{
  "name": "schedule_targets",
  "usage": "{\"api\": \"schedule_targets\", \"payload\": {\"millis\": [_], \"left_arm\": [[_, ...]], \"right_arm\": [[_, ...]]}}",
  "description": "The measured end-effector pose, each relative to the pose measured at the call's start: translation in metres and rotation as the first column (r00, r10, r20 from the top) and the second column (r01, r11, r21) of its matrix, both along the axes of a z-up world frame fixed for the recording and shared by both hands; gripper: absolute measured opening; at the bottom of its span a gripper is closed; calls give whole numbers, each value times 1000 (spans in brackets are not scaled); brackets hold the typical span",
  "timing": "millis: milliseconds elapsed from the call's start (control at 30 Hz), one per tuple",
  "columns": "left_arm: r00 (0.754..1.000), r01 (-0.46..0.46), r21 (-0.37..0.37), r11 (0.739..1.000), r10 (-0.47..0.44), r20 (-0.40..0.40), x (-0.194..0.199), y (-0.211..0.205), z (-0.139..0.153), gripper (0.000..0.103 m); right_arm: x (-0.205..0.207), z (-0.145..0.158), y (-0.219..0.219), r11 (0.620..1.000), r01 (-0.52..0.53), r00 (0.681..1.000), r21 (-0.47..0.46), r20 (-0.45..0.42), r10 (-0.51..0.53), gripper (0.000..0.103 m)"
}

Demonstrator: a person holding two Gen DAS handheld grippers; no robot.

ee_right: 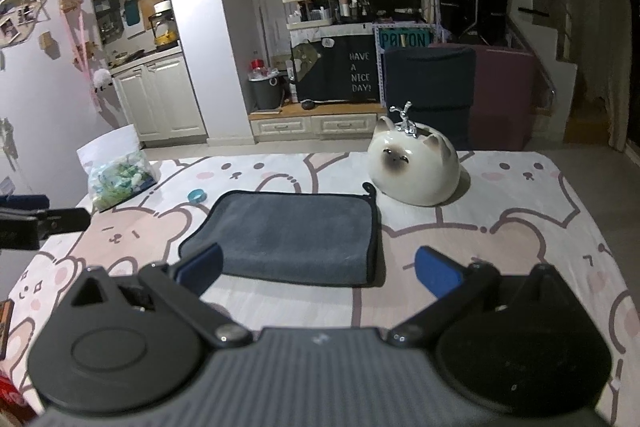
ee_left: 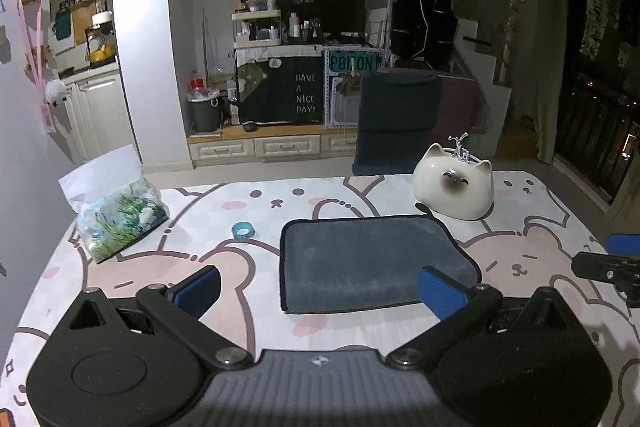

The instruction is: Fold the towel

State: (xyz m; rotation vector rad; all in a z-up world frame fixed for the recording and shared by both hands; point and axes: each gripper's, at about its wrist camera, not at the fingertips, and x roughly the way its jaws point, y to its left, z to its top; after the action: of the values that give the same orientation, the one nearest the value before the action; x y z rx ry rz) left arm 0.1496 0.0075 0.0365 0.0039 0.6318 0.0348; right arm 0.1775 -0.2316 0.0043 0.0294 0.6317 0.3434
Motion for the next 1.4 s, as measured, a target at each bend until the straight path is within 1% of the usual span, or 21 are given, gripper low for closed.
{"api": "schedule_targets", "payload": {"millis": [167,267,333,367,467,533,867,1033,1167,1267,1400], "left_arm": [[999,-37,21,999,36,10,-16,0,3,103],[998,-62,8,998,62,-13,-25,2,3,103],[999,-39,-21,999,39,-28,-32,5,2,103],[999,-30,-23,999,29,-32,-35,5,1,103],[999,-17,14,1000,17,-29,-48,2,-2,103],[1000,-10,22,1000,10,-28,-58,1,-4,103],[999,30,14,999,-30,-23,-97,-4,-10,103],[999,35,15,999,-35,-12,-110,-7,-12,103],[998,62,11,998,-62,-10,-118,-9,-13,103],[997,83,27,996,-83,-8,-123,-12,-14,103],[995,101,32,994,-101,2,-129,-15,-15,103]], "right_arm": [[-20,0,-2,1000,-8,1000,17,5,8,103],[-32,0,-2,1000,-7,1000,6,14,7,103],[-41,1,-2,1000,-15,1000,2,23,15,103],[-46,1,-3,1000,-20,999,1,28,20,103],[-59,2,-3,999,-35,999,-1,38,35,103],[-65,2,-4,999,-46,998,2,40,46,103],[-102,3,-3,995,-92,994,-22,58,93,103],[-116,0,-4,995,-92,994,-26,49,93,103],[-125,-4,-4,995,-95,994,-42,43,97,103],[-131,-6,-3,994,-92,994,-62,51,95,103],[-134,-9,-3,994,-91,995,-59,44,93,103]]}}
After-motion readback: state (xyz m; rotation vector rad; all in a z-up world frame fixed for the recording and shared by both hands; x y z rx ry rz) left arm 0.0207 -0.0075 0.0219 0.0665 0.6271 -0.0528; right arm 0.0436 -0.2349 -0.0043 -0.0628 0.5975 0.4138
